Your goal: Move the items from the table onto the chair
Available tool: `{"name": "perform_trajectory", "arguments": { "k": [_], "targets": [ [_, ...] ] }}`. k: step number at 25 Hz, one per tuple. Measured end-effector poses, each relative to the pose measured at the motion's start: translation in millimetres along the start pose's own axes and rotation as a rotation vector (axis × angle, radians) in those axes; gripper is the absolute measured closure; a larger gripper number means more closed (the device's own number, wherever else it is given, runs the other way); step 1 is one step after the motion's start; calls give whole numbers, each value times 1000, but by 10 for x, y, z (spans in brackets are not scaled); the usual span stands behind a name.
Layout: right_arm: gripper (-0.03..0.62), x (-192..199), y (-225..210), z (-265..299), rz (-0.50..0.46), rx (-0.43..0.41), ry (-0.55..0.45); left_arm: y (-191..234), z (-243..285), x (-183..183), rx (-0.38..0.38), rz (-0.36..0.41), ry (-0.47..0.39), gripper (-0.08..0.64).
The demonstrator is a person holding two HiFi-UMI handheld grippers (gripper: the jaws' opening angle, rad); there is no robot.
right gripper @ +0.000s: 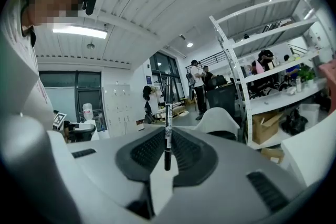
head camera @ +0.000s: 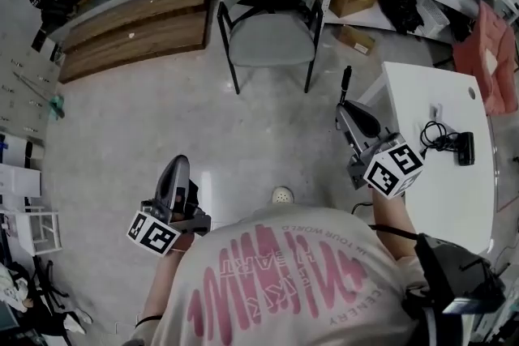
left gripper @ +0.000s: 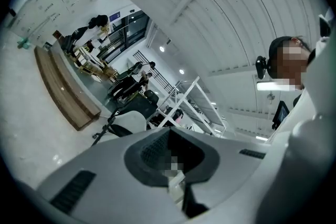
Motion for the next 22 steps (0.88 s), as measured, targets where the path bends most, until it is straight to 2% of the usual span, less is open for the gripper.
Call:
{"name": "perform_trajectory", "arguments": {
  "k": [3, 5, 8, 14, 22],
  "targets": [
    [541, -67, -267, 269, -19, -20, 6, 116, 260, -35, -10, -77, -67, 551],
    [542, -87, -367, 418, -34, -22, 15, 173, 384, -38, -24, -97, -66, 551],
    [541, -117, -496, 638, -23, -30, 21, 191, 611, -135, -15, -49, -45, 551],
    [541, -129, -759, 1154, 7, -36, 42, 363, 1267, -468, 57, 52, -42, 551],
    [541, -152, -1316, 2025, 62, 41, 109, 995, 2417, -890, 116, 27, 23, 551]
  ]
}}
Point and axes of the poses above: the fingertips, and each gripper's own axes: z forward along the fingers, y to its left, x out of its underside, the point moved 6 cm from there along -z, backward along the fingers, and after that the axes turned 6 degrees about -x, right-handed, at the moved point
